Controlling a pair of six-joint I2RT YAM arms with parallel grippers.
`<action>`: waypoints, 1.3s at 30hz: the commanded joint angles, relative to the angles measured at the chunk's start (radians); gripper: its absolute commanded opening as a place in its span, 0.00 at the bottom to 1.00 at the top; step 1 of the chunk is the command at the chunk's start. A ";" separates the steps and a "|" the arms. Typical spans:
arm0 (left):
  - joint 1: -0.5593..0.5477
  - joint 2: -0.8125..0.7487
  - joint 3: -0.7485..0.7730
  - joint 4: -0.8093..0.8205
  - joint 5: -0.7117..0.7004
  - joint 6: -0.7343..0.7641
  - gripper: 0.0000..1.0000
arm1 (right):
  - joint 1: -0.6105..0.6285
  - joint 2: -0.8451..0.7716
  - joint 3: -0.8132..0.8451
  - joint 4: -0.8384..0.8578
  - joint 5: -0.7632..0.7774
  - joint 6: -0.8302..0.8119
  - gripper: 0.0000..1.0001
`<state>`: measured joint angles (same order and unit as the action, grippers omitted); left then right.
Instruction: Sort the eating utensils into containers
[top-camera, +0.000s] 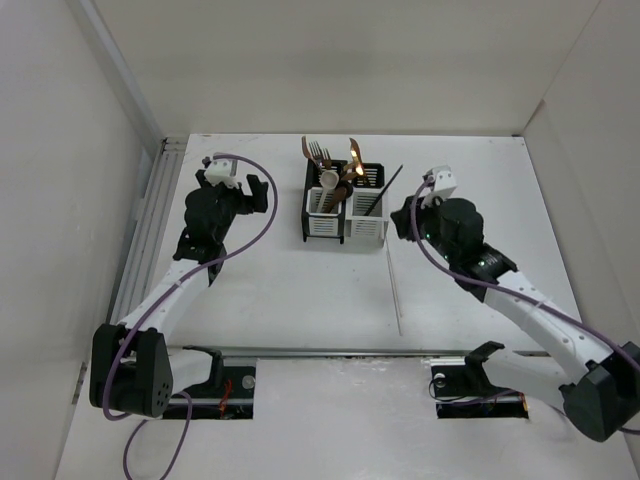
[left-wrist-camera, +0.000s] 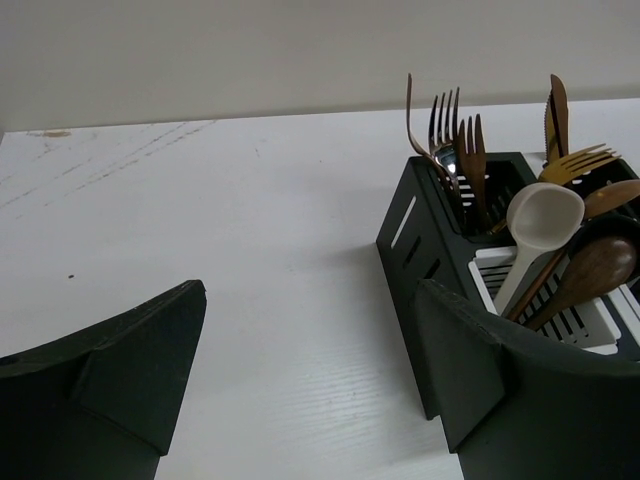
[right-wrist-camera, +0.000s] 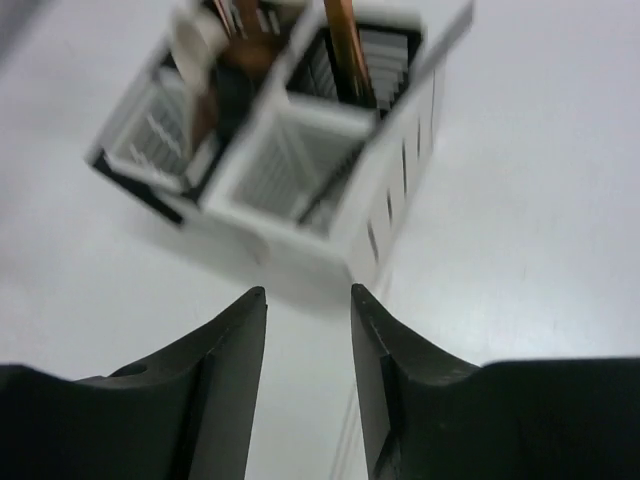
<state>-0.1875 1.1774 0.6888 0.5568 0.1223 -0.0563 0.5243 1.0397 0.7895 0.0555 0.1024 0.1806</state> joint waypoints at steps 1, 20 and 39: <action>0.003 -0.021 0.021 0.071 0.016 -0.020 0.84 | 0.003 0.008 -0.039 -0.448 -0.003 0.123 0.44; -0.027 -0.061 -0.031 0.109 -0.004 -0.020 0.85 | 0.013 0.319 -0.121 -0.329 -0.098 0.158 0.30; -0.027 -0.061 -0.040 0.109 -0.013 -0.020 0.85 | 0.071 0.329 -0.070 -0.378 0.006 0.186 0.28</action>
<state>-0.2104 1.1503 0.6605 0.6098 0.1154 -0.0837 0.5743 1.4029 0.6857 -0.3134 0.0837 0.3809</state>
